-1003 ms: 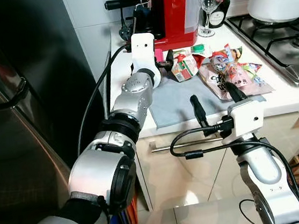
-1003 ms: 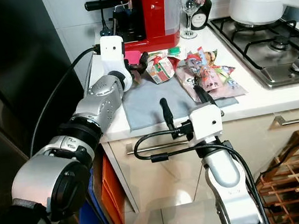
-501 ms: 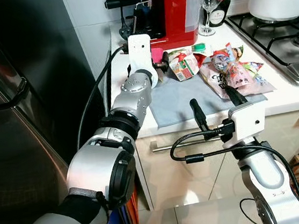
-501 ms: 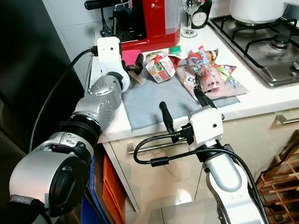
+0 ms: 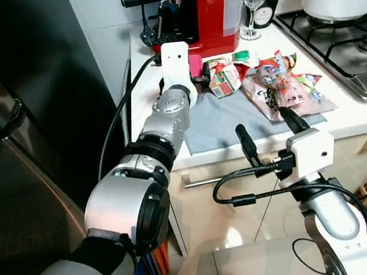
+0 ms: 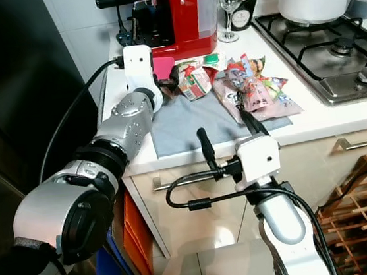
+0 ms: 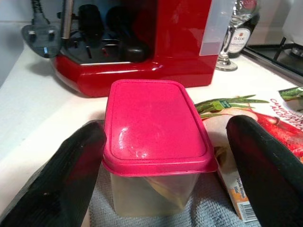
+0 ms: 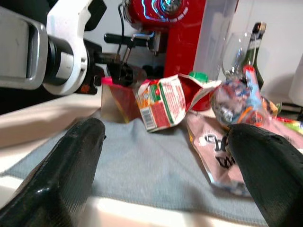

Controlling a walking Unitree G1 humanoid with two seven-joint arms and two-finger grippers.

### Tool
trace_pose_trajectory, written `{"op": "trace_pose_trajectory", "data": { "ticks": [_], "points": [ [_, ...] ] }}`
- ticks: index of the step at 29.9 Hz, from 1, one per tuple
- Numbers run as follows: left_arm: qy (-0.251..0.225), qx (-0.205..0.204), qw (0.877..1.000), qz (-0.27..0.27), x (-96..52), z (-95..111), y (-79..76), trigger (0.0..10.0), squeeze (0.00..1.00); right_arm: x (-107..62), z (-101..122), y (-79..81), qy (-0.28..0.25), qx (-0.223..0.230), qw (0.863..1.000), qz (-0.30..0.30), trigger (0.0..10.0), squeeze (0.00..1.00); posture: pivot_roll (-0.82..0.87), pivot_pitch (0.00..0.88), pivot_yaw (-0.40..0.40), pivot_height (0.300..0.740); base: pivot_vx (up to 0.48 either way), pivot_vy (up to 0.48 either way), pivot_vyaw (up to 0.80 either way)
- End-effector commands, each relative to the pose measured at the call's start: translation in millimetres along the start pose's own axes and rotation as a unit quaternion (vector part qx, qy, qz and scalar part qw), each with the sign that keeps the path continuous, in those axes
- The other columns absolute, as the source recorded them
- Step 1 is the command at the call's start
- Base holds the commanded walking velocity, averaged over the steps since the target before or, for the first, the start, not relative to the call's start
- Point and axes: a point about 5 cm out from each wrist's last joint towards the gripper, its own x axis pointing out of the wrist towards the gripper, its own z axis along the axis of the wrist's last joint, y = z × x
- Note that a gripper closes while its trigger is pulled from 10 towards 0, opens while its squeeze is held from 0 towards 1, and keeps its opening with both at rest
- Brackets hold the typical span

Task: Restocking fridge

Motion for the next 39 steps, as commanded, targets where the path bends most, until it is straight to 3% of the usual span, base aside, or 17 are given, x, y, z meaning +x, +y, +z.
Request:
{"op": "trace_pose_trajectory", "data": {
  "ticks": [1,2,4,6,8,13,14,15,21,26,39],
  "points": [
    [0.013,0.016,1.0,0.003,0.0,-4,-1.9,10.0,0.0,-0.8,5,2.0,-0.005,0.007,1.0,0.007,10.0,0.0,-0.28,0.08,0.114,0.74,0.0,0.0,0.0],
    [0.013,0.016,1.0,0.003,0.0,-4,-1.9,10.0,0.0,-0.8,5,2.0,-0.005,0.007,1.0,0.007,10.0,0.0,-0.28,0.08,0.114,0.74,0.0,0.0,0.0],
    [0.017,0.056,0.998,0.012,-0.3,-6,-2.1,10.0,0.0,-1.9,6,1.8,-0.002,0.006,1.0,0.005,10.0,0.0,-0.28,0.083,0.113,0.74,0.0,0.0,0.0],
    [0.017,0.056,0.998,0.012,-0.3,-6,-2.1,10.0,0.0,-1.9,6,1.8,-0.002,0.006,1.0,0.005,10.0,0.0,-0.28,0.083,0.113,0.74,0.0,0.0,0.0],
    [0.045,0.094,0.994,0.018,-2.1,-19,-0.8,10.0,0.0,-2.8,6,1.3,0.001,0.004,1.0,0.006,10.0,0.0,-0.29,0.083,0.108,0.74,0.0,0.0,0.0],
    [0.078,0.099,0.992,0.01,-4.5,-33,-1.0,10.0,0.0,-2.9,6,-0.6,0.005,-0.001,1.0,0.007,10.0,0.0,-0.29,0.081,0.102,0.74,0.0,0.0,0.0],
    [0.082,0.1,0.992,0.012,-4.9,-35,0.4,4.1,0.0,-2.5,6,-0.6,0.005,-0.001,1.0,0.008,10.0,0.0,-0.29,0.077,0.099,0.74,0.0,0.0,0.0],
    [0.087,0.096,0.991,0.014,-5.4,-38,1.9,0.0,0.0,-1.9,6,-0.5,0.006,-0.002,1.0,0.009,10.0,0.0,-0.29,0.072,0.098,0.74,0.0,0.0,0.0],
    [0.089,0.074,0.993,0.031,-5.9,-40,9.2,0.0,0.0,1.4,5,-0.6,0.004,-0.003,1.0,0.012,10.0,0.0,-0.28,0.059,0.098,0.74,0.0,0.0,0.0],
    [0.063,0.056,0.995,0.045,-4.0,-29,12.9,0.0,0.0,4.4,3,-0.6,0.003,-0.003,1.0,0.013,10.0,0.0,-0.27,0.038,0.101,0.74,0.0,0.0,0.0],
    [0.009,0.069,0.991,0.115,-2.4,-6,35.2,0.0,0.0,6.0,2,-0.4,0.002,-0.003,1.0,0.012,10.0,0.0,-0.26,0.04,0.096,0.74,0.0,0.0,0.0]
  ]
}}
